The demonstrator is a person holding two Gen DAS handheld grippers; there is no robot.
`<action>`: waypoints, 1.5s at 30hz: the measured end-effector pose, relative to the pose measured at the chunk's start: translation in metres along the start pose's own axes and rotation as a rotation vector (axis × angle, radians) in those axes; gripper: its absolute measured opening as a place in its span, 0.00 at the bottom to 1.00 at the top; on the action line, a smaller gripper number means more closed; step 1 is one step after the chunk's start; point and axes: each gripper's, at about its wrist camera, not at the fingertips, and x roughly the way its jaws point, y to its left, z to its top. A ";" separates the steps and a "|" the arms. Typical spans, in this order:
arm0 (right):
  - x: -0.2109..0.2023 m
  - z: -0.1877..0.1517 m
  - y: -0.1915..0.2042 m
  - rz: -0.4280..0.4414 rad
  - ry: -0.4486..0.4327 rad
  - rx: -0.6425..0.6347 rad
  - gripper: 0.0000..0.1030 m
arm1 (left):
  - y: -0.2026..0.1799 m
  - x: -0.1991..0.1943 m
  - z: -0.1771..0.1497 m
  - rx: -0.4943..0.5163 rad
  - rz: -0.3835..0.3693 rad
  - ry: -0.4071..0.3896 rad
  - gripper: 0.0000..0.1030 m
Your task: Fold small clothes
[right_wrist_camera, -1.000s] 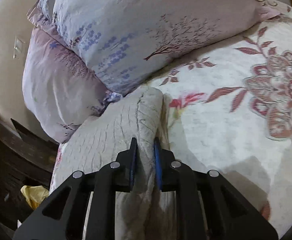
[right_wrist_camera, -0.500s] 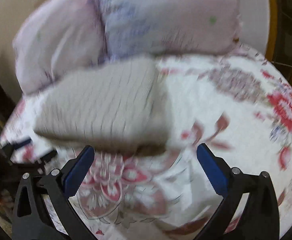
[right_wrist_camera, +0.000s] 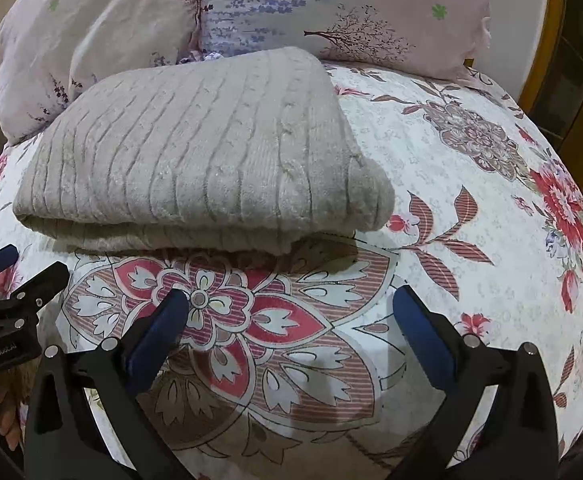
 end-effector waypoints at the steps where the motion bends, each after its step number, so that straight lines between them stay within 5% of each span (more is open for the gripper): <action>1: -0.003 -0.003 0.001 -0.001 0.000 0.001 0.99 | 0.000 0.000 0.000 0.000 0.000 0.000 0.98; 45: -0.005 -0.003 0.002 -0.003 -0.003 0.004 0.99 | 0.000 0.000 -0.001 0.002 -0.002 0.000 0.98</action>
